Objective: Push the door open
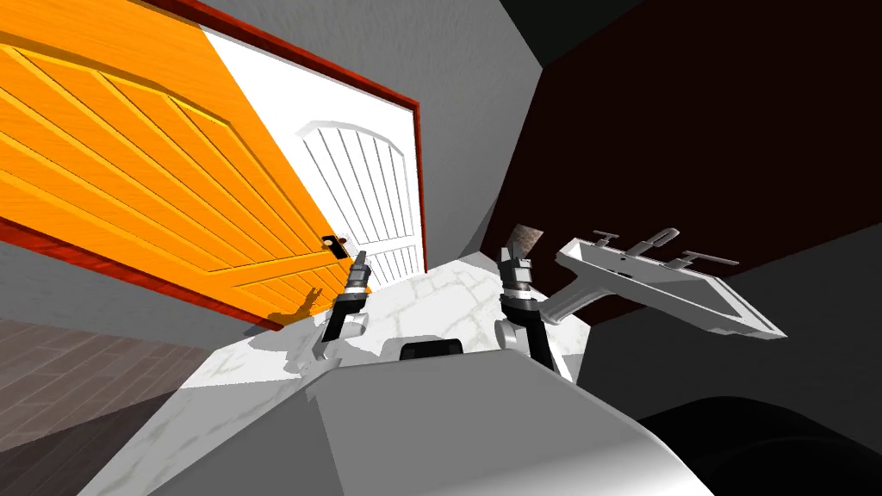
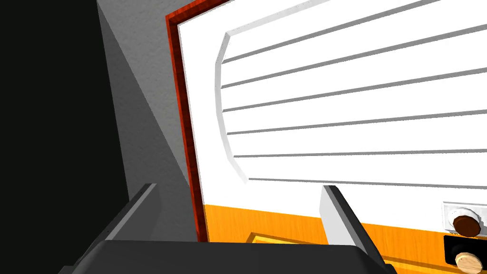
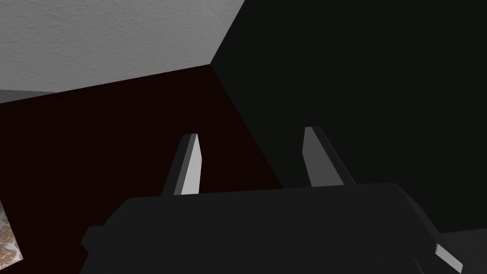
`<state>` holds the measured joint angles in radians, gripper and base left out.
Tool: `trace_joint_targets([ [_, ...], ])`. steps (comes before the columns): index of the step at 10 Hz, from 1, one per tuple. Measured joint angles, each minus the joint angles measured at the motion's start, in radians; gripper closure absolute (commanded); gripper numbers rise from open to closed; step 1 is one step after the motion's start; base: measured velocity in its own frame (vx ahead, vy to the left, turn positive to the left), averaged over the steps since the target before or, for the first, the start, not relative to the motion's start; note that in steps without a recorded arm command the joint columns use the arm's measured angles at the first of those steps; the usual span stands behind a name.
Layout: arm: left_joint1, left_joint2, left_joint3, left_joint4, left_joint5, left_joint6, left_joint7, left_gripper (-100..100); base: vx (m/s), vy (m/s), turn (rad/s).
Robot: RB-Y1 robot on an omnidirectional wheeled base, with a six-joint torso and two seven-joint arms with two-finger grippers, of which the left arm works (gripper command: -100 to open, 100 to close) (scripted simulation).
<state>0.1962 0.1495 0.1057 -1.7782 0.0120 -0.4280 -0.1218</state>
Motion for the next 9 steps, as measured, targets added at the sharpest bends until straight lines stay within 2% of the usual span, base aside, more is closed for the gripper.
trace_joint_targets([
  [3, -0.035, 0.005, 0.017, 0.064, 0.002, 0.003, -0.001, -100, -0.078, 0.133, -0.243],
  [4, -0.046, 0.001, 0.021, 0.08, 0.0, 0.008, -0.004, -100, -0.083, 0.148, -0.138],
  [7, -0.088, 0.008, 0.04, 0.154, 0.004, 0.007, -0.003, -100, -0.096, 0.161, -0.188],
  [9, -0.107, 0.005, 0.049, 0.189, 0.003, 0.014, -0.006, -100, -0.094, 0.161, -0.1],
])
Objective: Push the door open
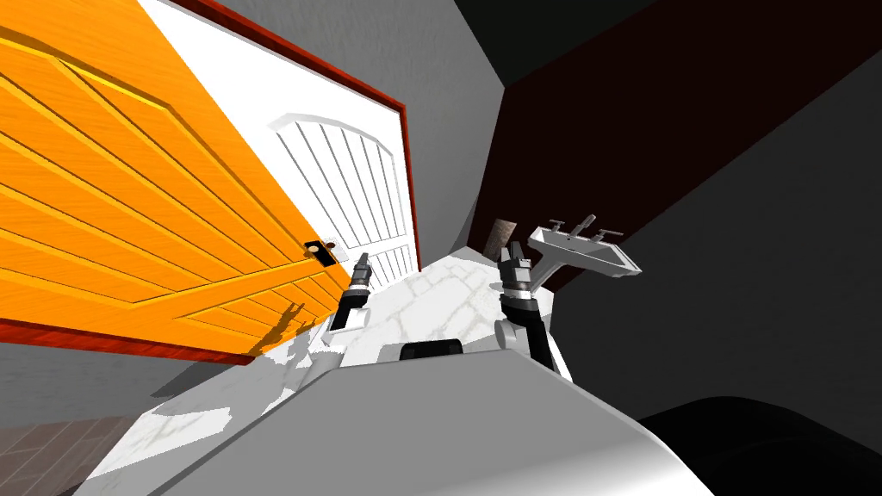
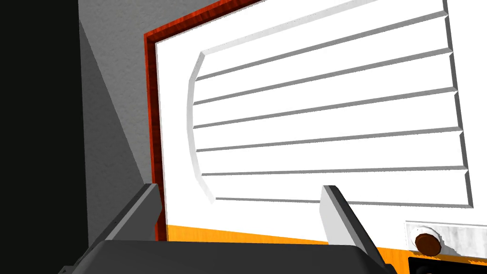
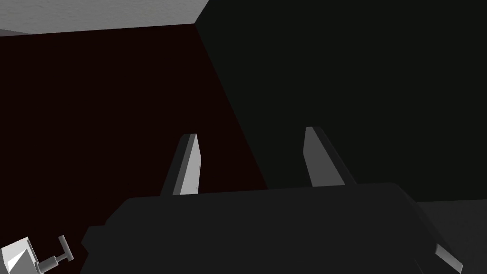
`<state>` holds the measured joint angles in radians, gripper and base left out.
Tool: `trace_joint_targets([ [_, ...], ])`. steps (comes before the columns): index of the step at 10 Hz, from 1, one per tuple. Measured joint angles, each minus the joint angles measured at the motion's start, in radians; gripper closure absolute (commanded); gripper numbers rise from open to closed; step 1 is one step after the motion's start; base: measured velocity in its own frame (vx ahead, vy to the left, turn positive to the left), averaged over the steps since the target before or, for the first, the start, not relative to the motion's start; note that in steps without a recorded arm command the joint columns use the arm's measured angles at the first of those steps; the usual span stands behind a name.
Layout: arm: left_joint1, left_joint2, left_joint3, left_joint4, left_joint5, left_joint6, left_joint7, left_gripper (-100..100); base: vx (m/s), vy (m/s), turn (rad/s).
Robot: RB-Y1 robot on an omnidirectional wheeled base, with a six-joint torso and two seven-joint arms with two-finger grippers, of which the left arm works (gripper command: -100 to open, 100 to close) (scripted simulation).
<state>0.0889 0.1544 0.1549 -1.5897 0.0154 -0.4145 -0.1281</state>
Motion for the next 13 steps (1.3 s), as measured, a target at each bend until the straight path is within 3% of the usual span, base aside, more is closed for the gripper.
trace_joint_targets([
  [5, -0.061, -0.001, 0.027, 0.104, 0.002, 0.004, -0.002, -100, -0.104, 0.147, -0.068],
  [13, -0.152, -0.014, 0.068, 0.257, 0.006, 0.017, -0.005, -100, -0.043, 0.147, 0.032],
])
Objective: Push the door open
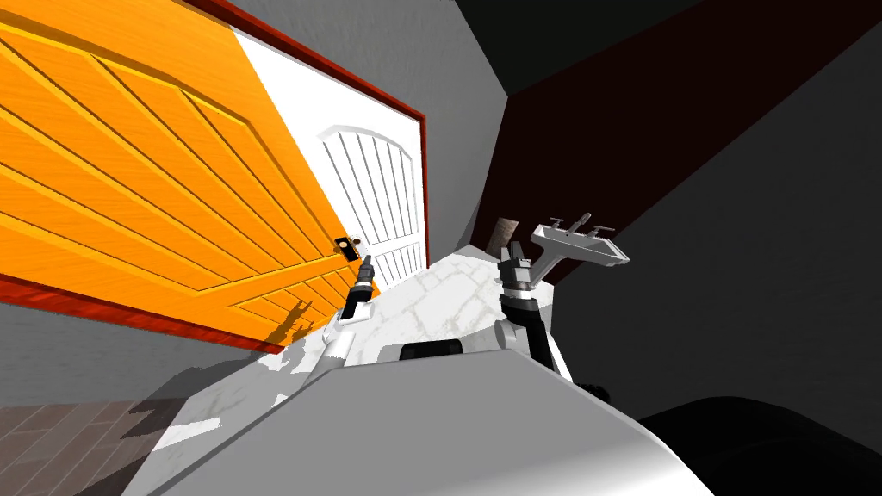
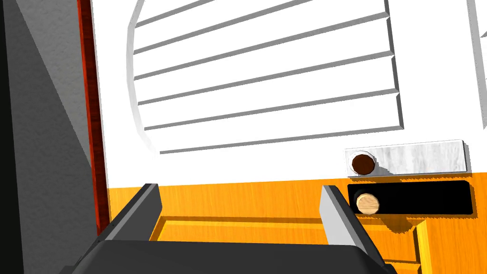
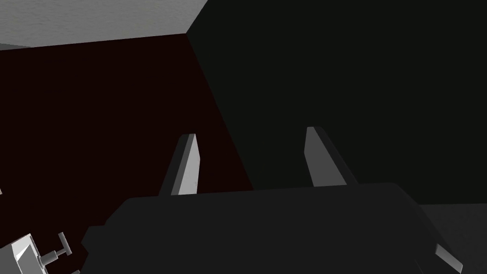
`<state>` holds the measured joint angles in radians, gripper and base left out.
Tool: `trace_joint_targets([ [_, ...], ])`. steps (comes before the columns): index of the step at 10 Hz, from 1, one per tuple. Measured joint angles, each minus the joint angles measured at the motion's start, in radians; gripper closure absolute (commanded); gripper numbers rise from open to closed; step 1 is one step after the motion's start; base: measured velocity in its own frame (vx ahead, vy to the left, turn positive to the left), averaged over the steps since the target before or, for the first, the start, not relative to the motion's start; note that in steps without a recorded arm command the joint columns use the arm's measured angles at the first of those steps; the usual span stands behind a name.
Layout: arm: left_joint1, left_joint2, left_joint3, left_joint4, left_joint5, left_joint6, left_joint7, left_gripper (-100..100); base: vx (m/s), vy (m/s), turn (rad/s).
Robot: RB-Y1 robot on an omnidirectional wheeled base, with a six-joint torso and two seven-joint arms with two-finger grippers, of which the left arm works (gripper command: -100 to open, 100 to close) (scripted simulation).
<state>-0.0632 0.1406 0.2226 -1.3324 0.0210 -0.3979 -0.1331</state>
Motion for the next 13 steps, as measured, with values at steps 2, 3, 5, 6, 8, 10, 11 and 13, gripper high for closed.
trace_joint_targets([
  [2, -0.025, -0.003, 0.01, 0.044, 0.001, -0.003, 0.001, -100, 0.021, 0.159, 0.103],
  [3, -0.037, -0.011, 0.015, 0.06, 0.001, 0.001, -0.002, -100, 0.014, 0.148, 0.084],
  [5, -0.06, -0.012, 0.025, 0.099, 0.002, 0.003, -0.001, -100, 0.046, 0.127, 0.138],
  [6, -0.075, -0.017, 0.03, 0.122, 0.003, 0.004, -0.002, -100, 0.128, 0.146, 0.218],
  [8, -0.099, -0.026, 0.041, 0.163, 0.003, 0.006, -0.002, -100, 0.129, 0.12, 0.175],
  [10, -0.123, -0.038, 0.051, 0.201, 0.004, 0.008, -0.004, -100, 0.169, 0.074, 0.168],
  [11, -0.136, -0.044, 0.056, 0.223, 0.004, 0.008, -0.004, -100, 0.178, 0.061, 0.233],
  [13, -0.153, -0.056, 0.063, 0.246, 0.005, 0.015, -0.005, -100, 0.143, 0.049, 0.166],
])
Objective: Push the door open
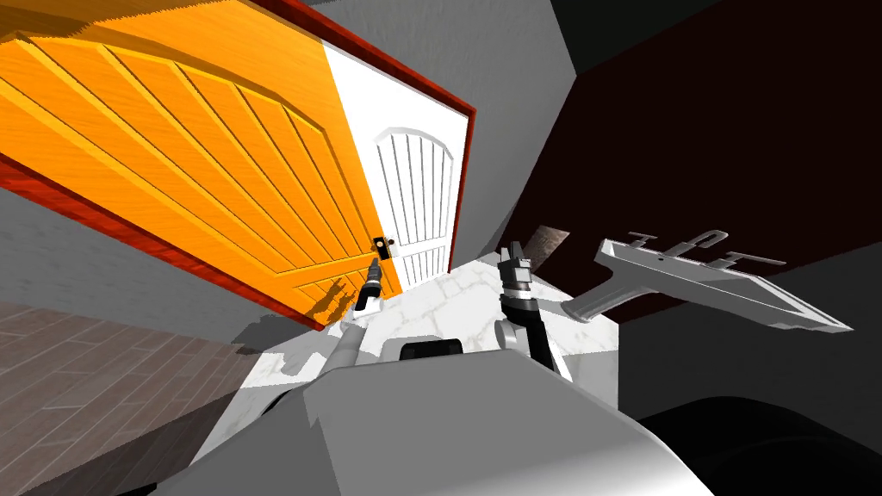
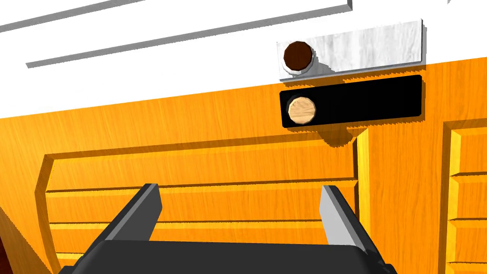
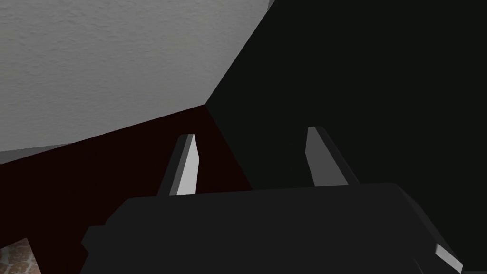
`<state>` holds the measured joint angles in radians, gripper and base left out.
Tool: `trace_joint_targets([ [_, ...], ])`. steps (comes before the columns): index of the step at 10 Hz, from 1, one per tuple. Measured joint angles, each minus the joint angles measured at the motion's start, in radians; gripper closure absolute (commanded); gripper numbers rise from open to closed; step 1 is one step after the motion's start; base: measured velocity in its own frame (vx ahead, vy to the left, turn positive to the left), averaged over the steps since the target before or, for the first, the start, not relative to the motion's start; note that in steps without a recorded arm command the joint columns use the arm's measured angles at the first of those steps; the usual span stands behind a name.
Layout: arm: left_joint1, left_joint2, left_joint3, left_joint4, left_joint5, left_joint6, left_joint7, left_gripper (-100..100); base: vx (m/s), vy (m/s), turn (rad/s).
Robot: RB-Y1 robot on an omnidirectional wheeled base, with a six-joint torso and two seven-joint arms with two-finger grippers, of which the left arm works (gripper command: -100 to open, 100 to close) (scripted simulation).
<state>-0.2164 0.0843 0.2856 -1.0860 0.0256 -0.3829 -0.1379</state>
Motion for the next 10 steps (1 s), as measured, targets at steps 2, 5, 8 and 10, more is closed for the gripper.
trace_joint_targets([
  [2, -0.018, -0.01, 0.007, 0.034, 0.001, -0.002, 0.001, -100, 0.184, 0.047, 0.179],
  [5, -0.044, -0.033, 0.017, 0.077, 0.001, -0.003, -0.002, -100, 0.184, -0.006, 0.18],
  [8, -0.07, -0.056, 0.027, 0.111, 0.001, 0.002, -0.004, -100, 0.181, -0.003, 0.183],
  [10, -0.082, -0.075, 0.032, 0.135, 0.001, 0.0, -0.005, -100, 0.214, -0.042, 0.183],
])
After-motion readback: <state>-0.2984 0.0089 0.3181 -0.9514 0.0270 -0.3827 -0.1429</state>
